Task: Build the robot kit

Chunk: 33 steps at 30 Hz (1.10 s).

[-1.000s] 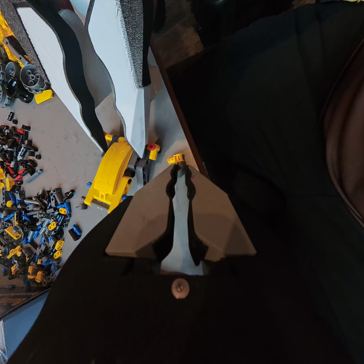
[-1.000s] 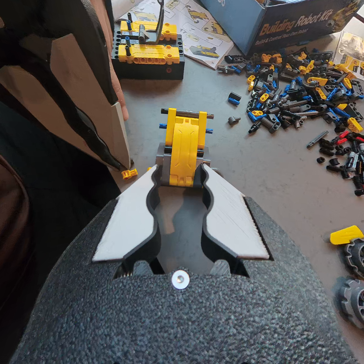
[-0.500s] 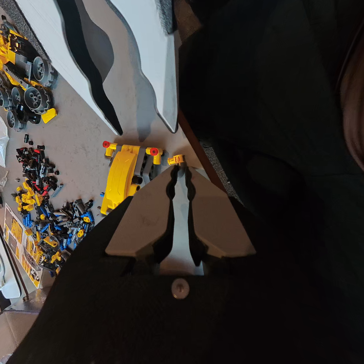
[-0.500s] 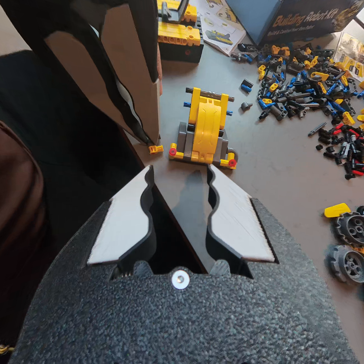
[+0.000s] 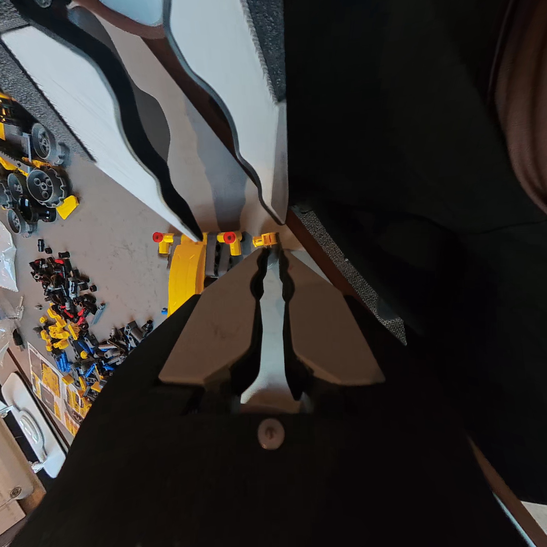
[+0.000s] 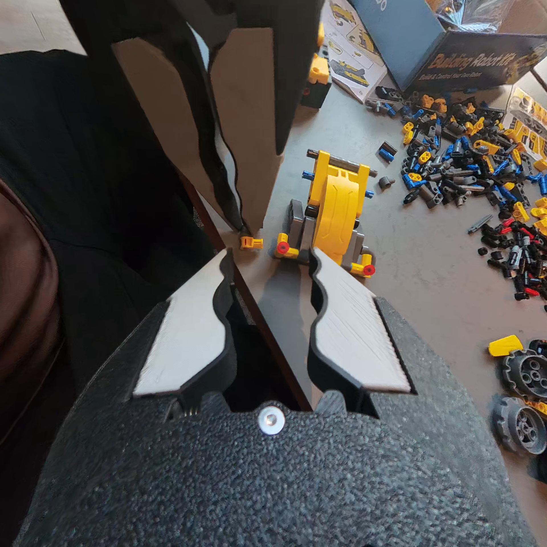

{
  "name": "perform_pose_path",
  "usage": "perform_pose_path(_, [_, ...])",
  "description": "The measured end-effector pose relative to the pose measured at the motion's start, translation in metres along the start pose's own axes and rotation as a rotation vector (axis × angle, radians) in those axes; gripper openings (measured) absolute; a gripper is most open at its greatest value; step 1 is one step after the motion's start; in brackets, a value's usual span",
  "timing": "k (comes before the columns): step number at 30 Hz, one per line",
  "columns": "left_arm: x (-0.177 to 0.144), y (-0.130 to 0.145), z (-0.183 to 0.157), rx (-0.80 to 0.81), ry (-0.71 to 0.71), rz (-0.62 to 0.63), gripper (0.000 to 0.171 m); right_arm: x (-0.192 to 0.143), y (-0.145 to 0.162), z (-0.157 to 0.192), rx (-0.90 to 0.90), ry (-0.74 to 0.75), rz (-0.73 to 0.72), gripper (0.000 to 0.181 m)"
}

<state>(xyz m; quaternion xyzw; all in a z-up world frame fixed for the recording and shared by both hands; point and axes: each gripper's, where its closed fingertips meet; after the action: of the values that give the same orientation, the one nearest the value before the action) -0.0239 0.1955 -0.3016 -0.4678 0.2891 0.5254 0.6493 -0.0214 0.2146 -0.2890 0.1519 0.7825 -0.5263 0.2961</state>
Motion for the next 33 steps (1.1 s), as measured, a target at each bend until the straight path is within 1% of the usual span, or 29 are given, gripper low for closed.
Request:
perform_pose_path(2, [-0.003, -0.005, 0.001, -0.006, -0.003, -0.027, 0.005, -0.001, -0.007, 0.005, -0.027, -0.007, -0.024, 0.042])
perform_pose_path(5, [-0.010, -0.012, 0.003, -0.010, -0.012, -0.064, 0.004, -0.001, -0.011, 0.010, -0.036, -0.026, -0.038, 0.040])
perform_pose_path(7, [-0.014, -0.013, 0.005, -0.010, -0.020, -0.068, 0.005, -0.002, -0.012, 0.012, -0.068, -0.019, -0.038, 0.030])
perform_pose_path(8, [-0.017, -0.013, 0.006, -0.007, -0.025, -0.068, 0.005, -0.002, -0.012, 0.013, -0.081, -0.021, -0.038, 0.021])
perform_pose_path(9, [-0.019, -0.013, 0.005, -0.006, -0.020, -0.073, 0.005, -0.003, -0.013, 0.014, -0.087, -0.020, -0.040, 0.018])
perform_pose_path(13, [-0.021, -0.015, 0.005, -0.027, -0.044, -0.084, 0.005, -0.004, -0.014, 0.012, -0.092, -0.005, -0.043, 0.017])
perform_pose_path(15, [-0.019, -0.014, 0.005, -0.065, -0.062, -0.080, 0.005, -0.003, -0.012, 0.012, -0.064, -0.022, -0.040, 0.017])
perform_pose_path(20, [-0.012, -0.013, 0.013, -0.166, -0.220, -0.074, 0.005, -0.004, -0.009, 0.007, 0.086, -0.084, -0.064, 0.016])
perform_pose_path(25, [-0.014, -0.017, 0.021, -0.116, -0.483, -0.042, 0.009, -0.009, -0.009, 0.004, 0.207, -0.140, -0.101, 0.017])
perform_pose_path(29, [-0.009, -0.023, 0.015, -0.148, -0.572, -0.059, 0.016, -0.010, -0.007, 0.004, 0.235, -0.158, -0.099, 0.016])
perform_pose_path(33, [-0.009, -0.020, 0.018, -0.187, -0.623, -0.052, 0.016, -0.009, -0.010, 0.007, 0.265, -0.191, -0.116, 0.017])
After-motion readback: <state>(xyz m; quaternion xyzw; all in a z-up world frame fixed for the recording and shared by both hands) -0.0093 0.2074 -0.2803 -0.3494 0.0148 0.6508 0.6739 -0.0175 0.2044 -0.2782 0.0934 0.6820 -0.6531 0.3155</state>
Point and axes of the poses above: each gripper's, where its closed fingertips meet, x out along the fingers, y out of its underside, z = x × y across the jaws, and after that the axes turned 2 degrees about -x, right-handed
